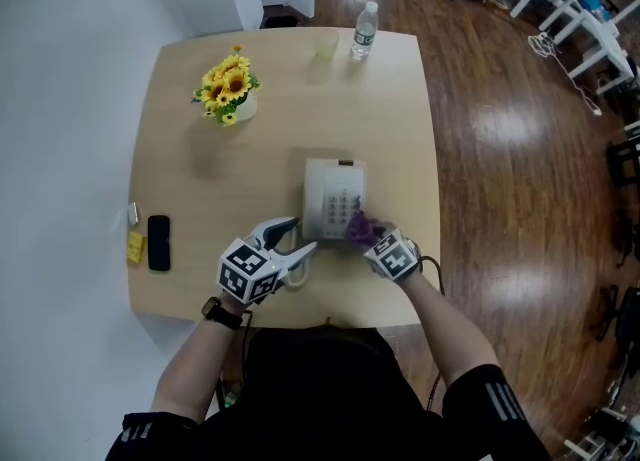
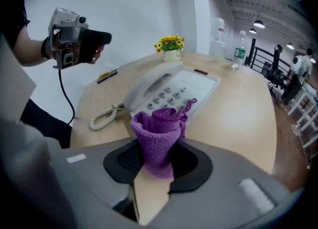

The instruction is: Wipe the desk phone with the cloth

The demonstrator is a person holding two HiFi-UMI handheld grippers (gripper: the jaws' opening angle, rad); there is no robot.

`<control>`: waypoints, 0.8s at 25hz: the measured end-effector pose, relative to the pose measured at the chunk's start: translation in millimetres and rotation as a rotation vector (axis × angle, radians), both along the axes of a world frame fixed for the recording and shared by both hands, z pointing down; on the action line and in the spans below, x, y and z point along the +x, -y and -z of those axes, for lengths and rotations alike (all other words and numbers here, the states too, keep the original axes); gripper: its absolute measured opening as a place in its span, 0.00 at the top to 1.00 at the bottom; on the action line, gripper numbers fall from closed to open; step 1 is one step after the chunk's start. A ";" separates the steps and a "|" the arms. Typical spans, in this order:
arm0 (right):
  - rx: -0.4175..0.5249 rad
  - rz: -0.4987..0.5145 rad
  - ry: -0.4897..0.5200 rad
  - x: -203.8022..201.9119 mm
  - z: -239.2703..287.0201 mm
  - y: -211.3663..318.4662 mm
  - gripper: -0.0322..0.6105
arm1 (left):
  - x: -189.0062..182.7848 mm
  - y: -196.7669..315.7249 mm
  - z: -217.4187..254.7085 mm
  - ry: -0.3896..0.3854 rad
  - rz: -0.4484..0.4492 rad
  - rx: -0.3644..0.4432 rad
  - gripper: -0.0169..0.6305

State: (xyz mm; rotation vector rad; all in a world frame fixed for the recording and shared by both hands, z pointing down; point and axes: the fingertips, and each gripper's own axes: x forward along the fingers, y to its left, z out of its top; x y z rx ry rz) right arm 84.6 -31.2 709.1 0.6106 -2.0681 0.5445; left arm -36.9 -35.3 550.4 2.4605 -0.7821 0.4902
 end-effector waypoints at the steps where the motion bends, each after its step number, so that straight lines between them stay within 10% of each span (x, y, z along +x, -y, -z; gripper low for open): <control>1: -0.012 0.005 0.001 1.3 -2.6 -8.5 0.74 | 1.4 -0.9 0.6 0.000 -0.002 0.001 0.60; 7: -0.045 0.028 0.013 -0.5 1.1 -26.9 0.74 | 1.0 -5.1 2.3 0.003 0.001 0.007 0.60; 14: 0.151 -0.048 0.088 -23.8 66.7 98.1 0.74 | -11.5 -4.9 1.9 0.007 0.019 0.000 0.60; 20: 0.188 -0.021 -0.046 -35.5 73.5 170.9 0.74 | -19.6 -2.4 -0.6 0.009 0.026 -0.009 0.60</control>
